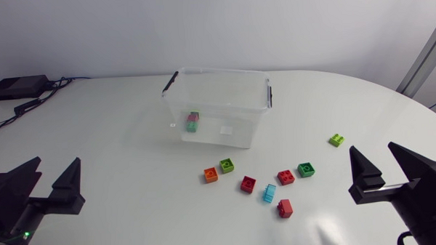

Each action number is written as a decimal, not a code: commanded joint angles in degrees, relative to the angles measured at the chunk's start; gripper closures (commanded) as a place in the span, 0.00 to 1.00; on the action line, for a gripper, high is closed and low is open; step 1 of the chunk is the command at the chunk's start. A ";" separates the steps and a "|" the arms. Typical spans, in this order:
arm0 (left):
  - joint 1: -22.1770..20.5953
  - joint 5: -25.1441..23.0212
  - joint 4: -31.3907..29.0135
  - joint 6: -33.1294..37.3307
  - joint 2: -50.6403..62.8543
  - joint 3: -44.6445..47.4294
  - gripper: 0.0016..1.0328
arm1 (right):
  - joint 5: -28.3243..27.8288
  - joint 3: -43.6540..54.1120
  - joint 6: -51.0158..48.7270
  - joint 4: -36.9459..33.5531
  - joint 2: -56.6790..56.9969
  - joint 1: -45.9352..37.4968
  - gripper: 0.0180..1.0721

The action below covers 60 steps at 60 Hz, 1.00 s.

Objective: Place the duplo bricks in the container

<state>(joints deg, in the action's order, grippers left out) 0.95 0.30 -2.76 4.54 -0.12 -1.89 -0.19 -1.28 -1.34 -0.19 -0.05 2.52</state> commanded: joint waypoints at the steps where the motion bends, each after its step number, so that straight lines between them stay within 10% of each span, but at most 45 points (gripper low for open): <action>1: -0.25 -0.12 -0.75 -0.67 -0.58 -2.77 0.04 | 0.19 -0.57 -0.41 -0.25 0.14 -0.15 0.05; 60: -12.99 0.23 -18.68 2.14 61.73 -43.02 0.06 | -5.18 -25.70 3.37 -1.92 -45.30 -14.13 0.05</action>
<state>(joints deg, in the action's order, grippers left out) -10.66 0.32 -19.57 5.02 56.21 -40.99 -4.54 -25.15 0.47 -1.50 -43.05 -9.89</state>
